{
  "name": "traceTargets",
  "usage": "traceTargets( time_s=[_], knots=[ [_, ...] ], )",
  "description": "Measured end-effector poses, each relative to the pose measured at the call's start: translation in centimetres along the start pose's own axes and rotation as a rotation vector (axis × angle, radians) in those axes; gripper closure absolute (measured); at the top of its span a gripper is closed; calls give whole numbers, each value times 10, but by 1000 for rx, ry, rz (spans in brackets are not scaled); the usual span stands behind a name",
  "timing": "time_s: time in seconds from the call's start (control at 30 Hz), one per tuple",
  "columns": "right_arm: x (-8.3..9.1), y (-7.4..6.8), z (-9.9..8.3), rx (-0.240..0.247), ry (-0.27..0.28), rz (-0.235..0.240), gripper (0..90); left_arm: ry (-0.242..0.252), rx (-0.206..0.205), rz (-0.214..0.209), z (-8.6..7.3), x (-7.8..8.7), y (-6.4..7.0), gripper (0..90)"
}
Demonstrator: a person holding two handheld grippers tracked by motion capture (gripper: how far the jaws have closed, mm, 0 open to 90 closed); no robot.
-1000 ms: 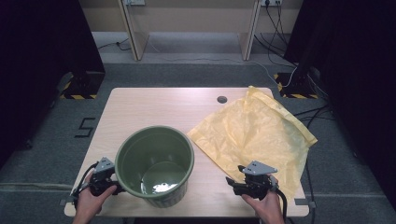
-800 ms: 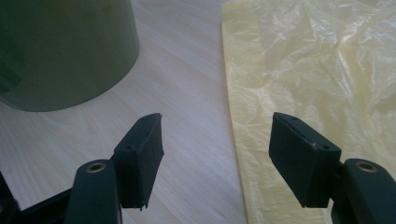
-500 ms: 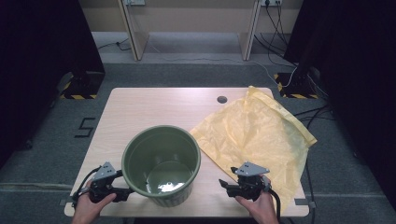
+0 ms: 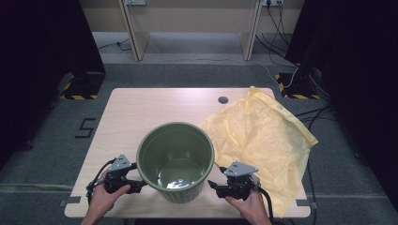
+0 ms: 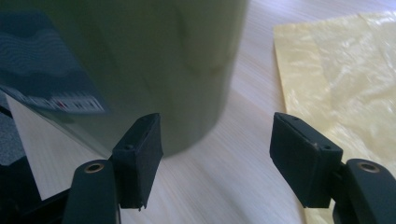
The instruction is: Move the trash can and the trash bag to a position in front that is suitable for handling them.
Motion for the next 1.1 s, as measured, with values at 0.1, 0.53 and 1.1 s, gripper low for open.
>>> traceTargets(
  time_s=[0.1, 0.53, 1.1],
  knots=[
    [-2, 1, 4, 19, -13, -17, 351, 5, -1, 12, 2, -2, -1, 175],
    [-25, 33, 15, 11, -13, -48, 362, 44, 6, 98, 27, -20, -18, 180],
    [-54, 54, 36, -23, -17, -73, 355, 122, 120, 133, 54, -35, -50, 231]
  ],
)
Point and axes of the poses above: each handheld gripper's, and its own axes: x roughly backward along the jaws, z roughly out of its top, y roughly to its right, the point moved 2 cm from there along -x, roughly forward along the jaws, and after that the axes turned 14 degrees about x, right-handed, at the moved point
